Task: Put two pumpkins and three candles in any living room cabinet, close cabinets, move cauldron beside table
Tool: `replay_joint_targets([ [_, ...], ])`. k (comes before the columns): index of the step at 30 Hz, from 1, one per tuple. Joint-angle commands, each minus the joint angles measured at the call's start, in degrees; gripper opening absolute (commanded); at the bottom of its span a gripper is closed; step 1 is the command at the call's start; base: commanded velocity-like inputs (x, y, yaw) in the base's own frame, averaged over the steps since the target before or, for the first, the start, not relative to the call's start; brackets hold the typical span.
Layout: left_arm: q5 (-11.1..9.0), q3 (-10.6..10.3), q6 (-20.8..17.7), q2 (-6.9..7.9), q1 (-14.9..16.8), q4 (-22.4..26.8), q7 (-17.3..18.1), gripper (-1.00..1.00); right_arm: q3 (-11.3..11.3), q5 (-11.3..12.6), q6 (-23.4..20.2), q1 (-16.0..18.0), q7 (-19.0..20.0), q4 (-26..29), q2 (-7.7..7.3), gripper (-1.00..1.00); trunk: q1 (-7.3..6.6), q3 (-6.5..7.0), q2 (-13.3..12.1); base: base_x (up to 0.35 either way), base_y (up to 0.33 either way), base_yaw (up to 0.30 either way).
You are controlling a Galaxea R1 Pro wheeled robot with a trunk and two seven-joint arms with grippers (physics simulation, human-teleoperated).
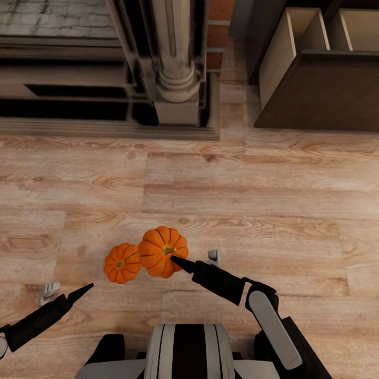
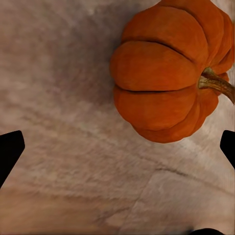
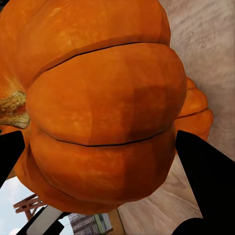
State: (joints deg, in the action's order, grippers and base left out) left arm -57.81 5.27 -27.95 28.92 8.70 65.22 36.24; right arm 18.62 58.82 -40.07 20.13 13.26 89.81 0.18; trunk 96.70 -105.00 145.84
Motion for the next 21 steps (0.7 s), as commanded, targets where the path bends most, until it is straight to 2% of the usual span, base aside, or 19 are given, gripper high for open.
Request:
replay_joint_targets([
  [1, 0.0, 0.0, 0.0, 0.0, 0.0, 0.0, 0.14, 1.0, 0.01, 0.08, -0.01, 0.0, -0.17, 0.01, 0.0, -1.0, 0.03, 0.0, 0.01, 0.0, 0.0, 0.0],
  [13, 0.15, 0.06, 0.0, -0.09, 0.0, 0.0, 0.83, 1.0, 0.02, 0.07, -0.01, 0.0, -0.17, 0.01, 0.07, -1.0, 0.18, 0.0, 0.09, 0.001, 0.0, 0.0],
  [21, 0.15, 0.15, -0.02, -0.06, 0.0, 0.0, 0.77, 1.0, 0.02, 0.06, -0.01, 0.0, -0.17, 0.01, 0.0, -1.0, 0.18, 0.0, 0.09, 0.111, 0.0, 0.0],
])
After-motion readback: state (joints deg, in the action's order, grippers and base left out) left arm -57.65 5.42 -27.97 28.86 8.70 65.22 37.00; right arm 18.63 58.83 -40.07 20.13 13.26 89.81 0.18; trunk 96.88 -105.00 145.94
